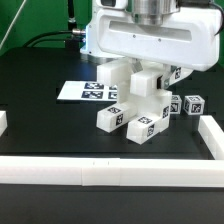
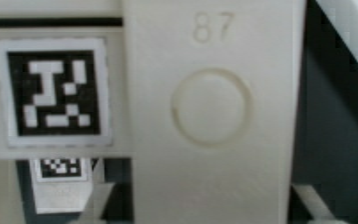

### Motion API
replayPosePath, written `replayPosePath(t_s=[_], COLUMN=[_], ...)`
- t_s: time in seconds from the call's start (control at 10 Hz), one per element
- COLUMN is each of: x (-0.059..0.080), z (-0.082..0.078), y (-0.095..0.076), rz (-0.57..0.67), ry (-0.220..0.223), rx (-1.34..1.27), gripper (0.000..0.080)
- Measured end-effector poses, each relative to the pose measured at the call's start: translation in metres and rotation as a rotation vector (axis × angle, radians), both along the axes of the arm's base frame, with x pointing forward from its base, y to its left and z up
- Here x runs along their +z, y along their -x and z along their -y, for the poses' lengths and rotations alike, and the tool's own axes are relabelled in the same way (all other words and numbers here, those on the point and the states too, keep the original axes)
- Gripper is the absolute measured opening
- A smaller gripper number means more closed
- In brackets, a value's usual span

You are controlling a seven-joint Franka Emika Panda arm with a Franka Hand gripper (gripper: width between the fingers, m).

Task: Assemble chair

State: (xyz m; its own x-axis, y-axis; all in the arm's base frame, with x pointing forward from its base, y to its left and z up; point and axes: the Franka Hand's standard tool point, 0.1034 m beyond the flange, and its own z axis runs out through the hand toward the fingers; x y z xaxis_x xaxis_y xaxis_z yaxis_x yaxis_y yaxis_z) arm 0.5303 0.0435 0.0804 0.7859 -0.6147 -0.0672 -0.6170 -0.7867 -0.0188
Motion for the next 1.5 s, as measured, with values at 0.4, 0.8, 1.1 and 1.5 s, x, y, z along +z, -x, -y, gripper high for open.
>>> replayPosePath(t_s=[0.4, 0.8, 1.1, 1.5], x=[-0.006, -0.007, -0.009, -0.002], z=[0.003, 0.007, 0.018, 0.032], y=[-0.012, -0.016, -0.018, -0.022], rz=[0.016, 0.021, 0.024, 0.036], ry=[0.003, 0.005, 0.006, 0.007], rx=[0.04, 0.06, 0.108, 0.191], gripper=[0.0284, 0.0284, 0.0595, 0.0647])
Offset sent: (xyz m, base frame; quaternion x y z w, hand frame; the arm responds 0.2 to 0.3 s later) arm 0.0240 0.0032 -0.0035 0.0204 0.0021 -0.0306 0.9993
